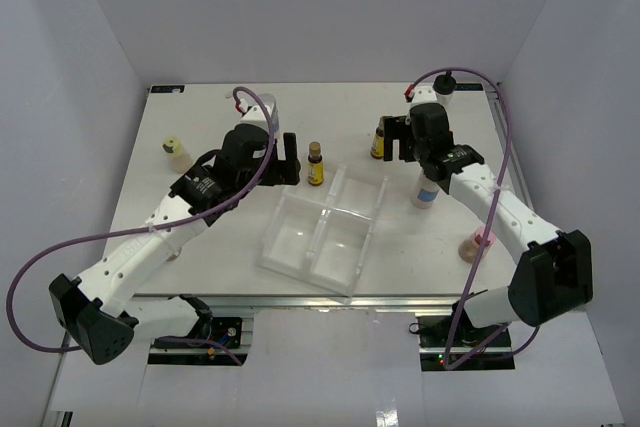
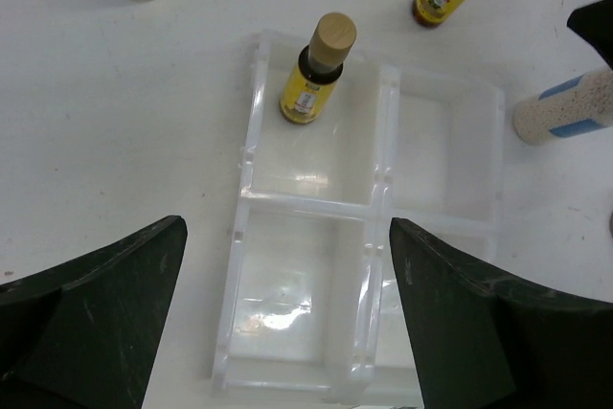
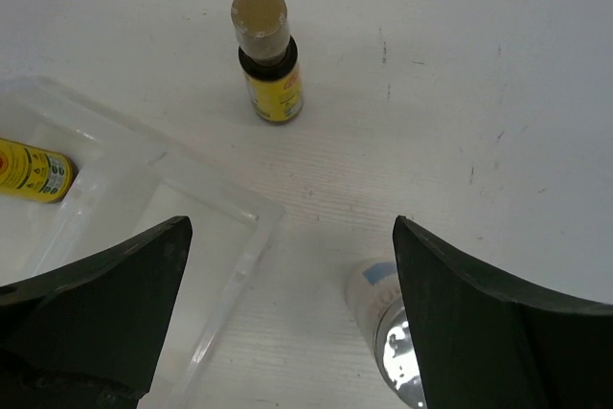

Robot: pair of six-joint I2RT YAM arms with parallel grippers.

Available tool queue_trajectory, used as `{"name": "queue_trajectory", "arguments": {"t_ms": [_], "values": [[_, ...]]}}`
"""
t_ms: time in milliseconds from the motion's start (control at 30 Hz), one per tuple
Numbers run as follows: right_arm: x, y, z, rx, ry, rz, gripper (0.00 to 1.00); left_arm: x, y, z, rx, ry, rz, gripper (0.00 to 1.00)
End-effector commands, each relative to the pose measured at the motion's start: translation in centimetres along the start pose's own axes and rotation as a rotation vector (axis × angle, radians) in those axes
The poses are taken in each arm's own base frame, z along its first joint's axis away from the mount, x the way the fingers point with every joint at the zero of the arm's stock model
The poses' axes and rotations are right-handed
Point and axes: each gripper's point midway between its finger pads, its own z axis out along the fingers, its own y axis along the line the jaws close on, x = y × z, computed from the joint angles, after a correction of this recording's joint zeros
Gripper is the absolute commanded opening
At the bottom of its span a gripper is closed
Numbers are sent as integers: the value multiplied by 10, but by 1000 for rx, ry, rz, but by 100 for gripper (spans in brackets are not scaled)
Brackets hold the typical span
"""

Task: Organize the condiment bottles

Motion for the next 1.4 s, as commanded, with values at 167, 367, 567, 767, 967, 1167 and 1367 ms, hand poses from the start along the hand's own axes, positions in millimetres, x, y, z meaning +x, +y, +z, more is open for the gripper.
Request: {"name": "queue_trajectory", "arguments": {"t_ms": [167, 367, 567, 767, 967, 1167, 1367], "values": [[-44, 9, 49, -72, -114, 2, 90, 3, 11, -29, 23, -52, -40, 98], [-55, 17, 79, -105, -128, 2, 87, 7, 10, -31, 41, -53, -48, 98], [-50, 20, 105, -105, -105, -25, 82, 11, -11, -35, 155, -33, -78, 98], [-55, 18, 121, -83, -125, -48, 75, 6, -20, -41, 198, -20, -83, 98], [-54, 19, 129, -81, -115, -54, 62, 5, -19, -43, 200, -32, -84, 98], [-49, 15, 136, -54, -95, -71, 33, 8, -23, -39, 212, -14, -86, 98], [-55, 9, 124, -29, -79, -84, 8, 4, -23, -39, 209, -19, -88, 98]]}}
